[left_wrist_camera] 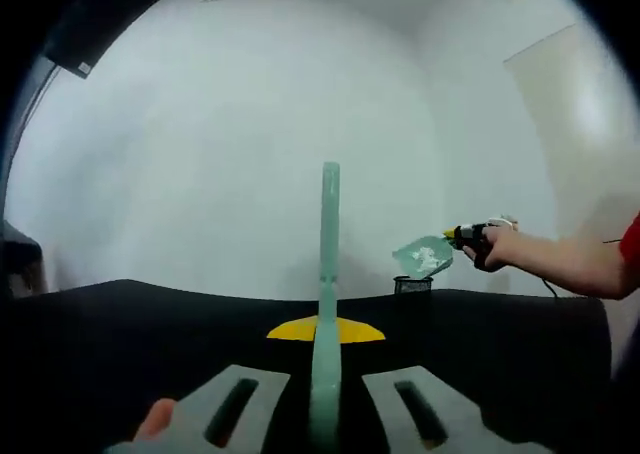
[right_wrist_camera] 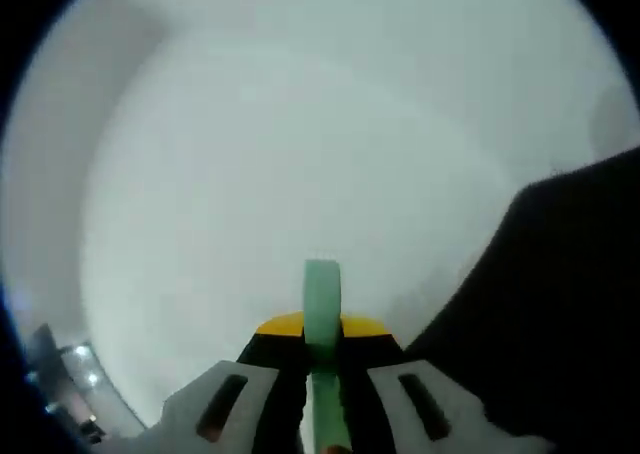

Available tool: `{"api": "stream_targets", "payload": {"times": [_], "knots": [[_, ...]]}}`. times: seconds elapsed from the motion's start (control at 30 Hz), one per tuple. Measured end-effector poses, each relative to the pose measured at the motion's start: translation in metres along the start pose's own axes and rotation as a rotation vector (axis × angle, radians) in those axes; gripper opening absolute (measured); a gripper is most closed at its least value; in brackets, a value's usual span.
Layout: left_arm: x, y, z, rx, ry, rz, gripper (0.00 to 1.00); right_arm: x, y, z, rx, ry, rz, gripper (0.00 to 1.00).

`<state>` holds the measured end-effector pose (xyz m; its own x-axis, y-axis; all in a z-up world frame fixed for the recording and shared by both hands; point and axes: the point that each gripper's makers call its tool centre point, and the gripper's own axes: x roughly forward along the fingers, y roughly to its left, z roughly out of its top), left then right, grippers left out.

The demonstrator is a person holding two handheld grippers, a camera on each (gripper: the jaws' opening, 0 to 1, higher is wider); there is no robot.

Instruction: Pick up the broom and sweep the trash on the tabletop into the dustpan.

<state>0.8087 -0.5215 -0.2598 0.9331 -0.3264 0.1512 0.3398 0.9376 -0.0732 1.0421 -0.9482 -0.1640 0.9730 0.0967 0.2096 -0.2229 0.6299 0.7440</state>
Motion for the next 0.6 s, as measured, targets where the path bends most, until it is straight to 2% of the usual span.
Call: {"api": "stream_targets", "payload": {"times": [0.17,0.6], "knots": [[-0.0003,-0.0001,0.0001,-0.001,-0.002,-0.001,0.01,0.0001,0.0038,0.0000,-0.045,-0.007,0.024,0.12],[-0.0013,0.0020,-0.0005,-0.004,-0.005,0.004,0.01,-0.0077,0.0028,-0.0019,-0.044,-0.030,0.061,0.12]]}}
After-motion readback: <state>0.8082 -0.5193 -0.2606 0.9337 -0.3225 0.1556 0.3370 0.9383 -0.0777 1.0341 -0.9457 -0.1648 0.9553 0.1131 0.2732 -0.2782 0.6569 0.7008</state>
